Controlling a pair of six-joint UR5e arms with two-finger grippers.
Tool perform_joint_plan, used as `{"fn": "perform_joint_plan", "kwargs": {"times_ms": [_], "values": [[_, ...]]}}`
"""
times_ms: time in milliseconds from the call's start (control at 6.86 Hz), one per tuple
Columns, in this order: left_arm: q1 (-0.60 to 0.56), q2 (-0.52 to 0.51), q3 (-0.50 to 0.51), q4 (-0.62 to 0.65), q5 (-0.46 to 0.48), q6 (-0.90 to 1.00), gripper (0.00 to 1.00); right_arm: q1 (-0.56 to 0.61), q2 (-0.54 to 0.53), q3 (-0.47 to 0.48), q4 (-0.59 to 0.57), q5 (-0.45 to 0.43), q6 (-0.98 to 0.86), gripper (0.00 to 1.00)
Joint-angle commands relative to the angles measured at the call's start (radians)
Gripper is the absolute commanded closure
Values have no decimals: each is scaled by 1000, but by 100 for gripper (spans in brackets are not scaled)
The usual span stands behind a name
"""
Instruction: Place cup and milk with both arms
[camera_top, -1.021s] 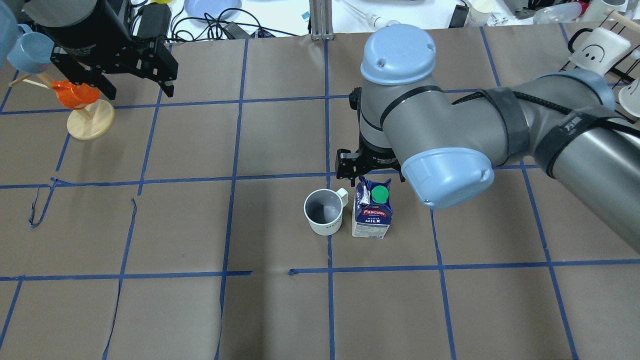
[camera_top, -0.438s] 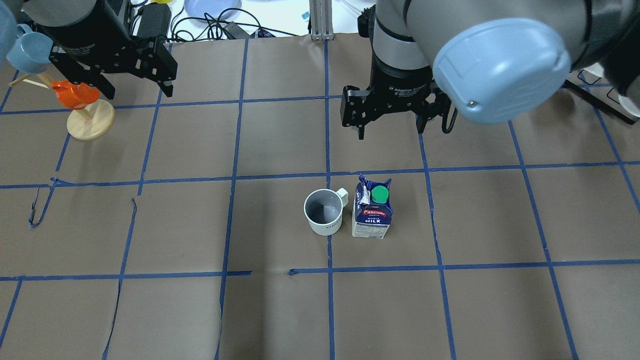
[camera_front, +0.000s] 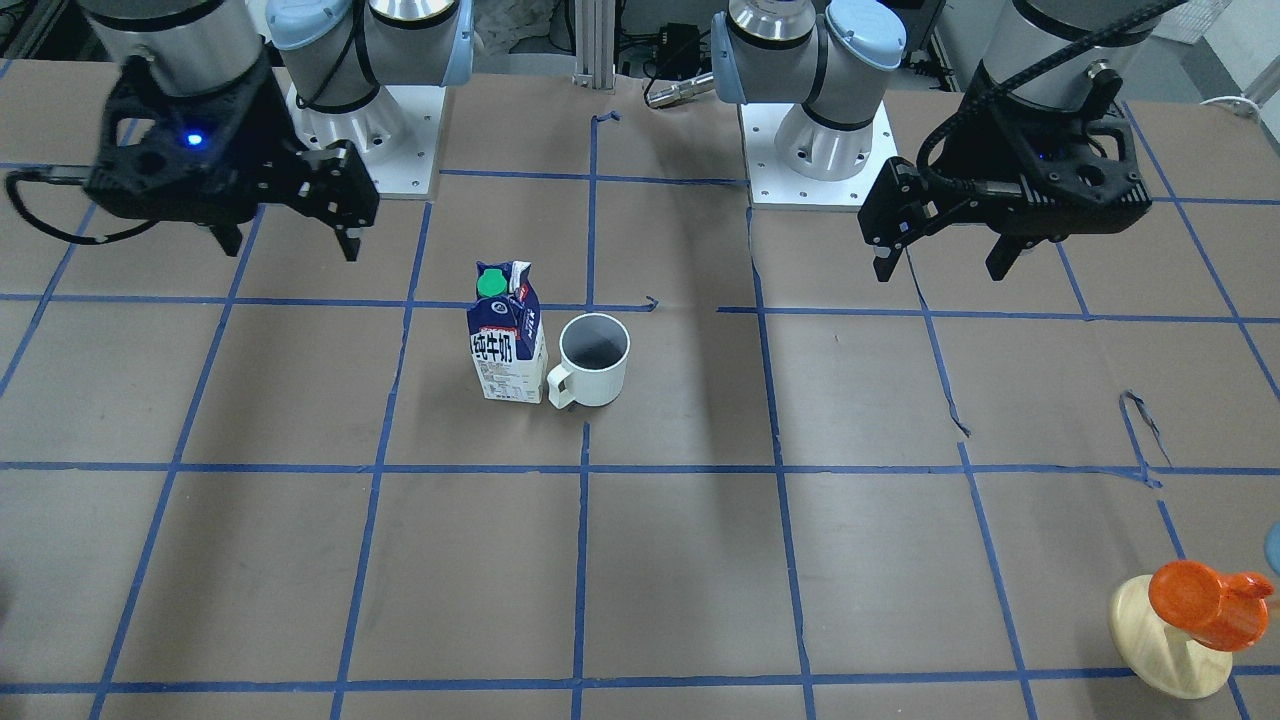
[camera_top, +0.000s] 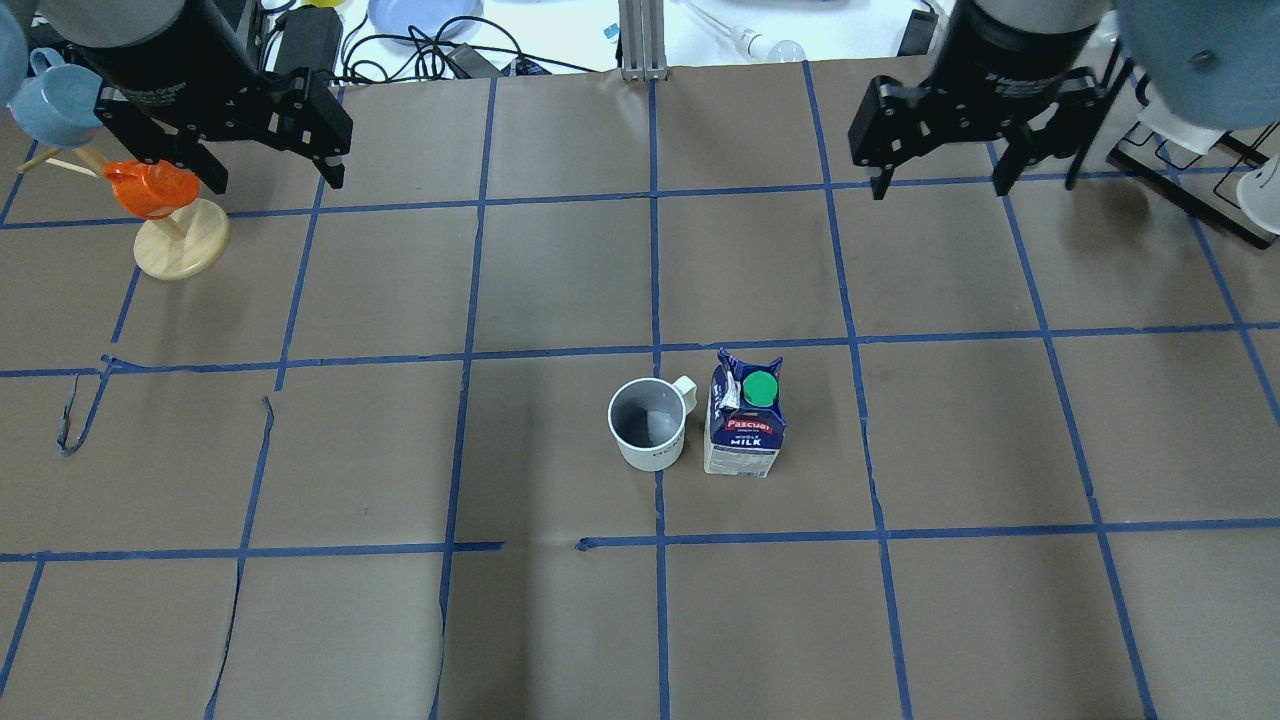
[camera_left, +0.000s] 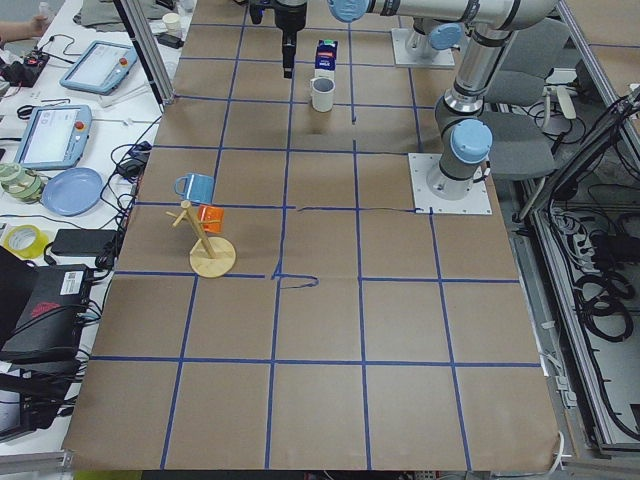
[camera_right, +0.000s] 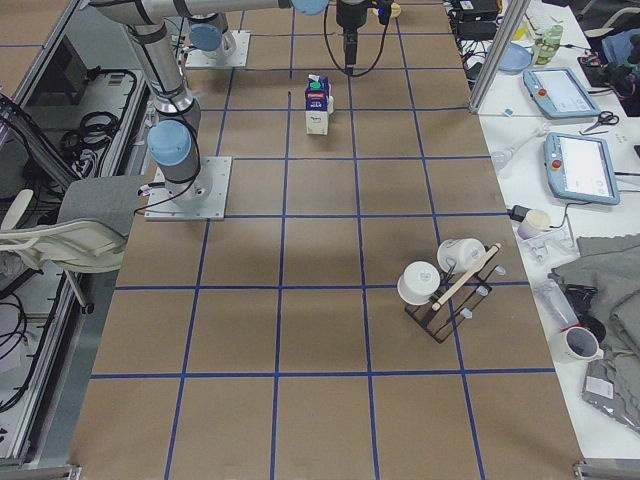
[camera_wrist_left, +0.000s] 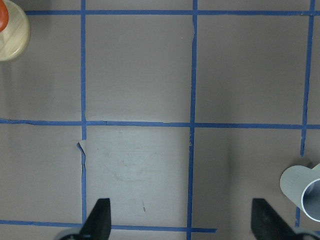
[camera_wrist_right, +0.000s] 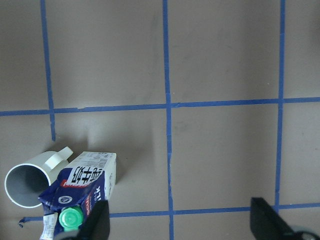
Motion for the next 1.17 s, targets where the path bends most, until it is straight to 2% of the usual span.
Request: {"fn": "perform_joint_plan", "kwargs": {"times_ms": [0,438,1021], "values": [[-1,-2,-1,3,2,0,0,-47,-27,-6,2,0,-21,0],[-1,0,-7,3,3,0,0,-42,-15,-38,2,11,-15,0],[-2,0,-11,5,3,0,0,-42,-15,-35,4,9,-17,0]]}}
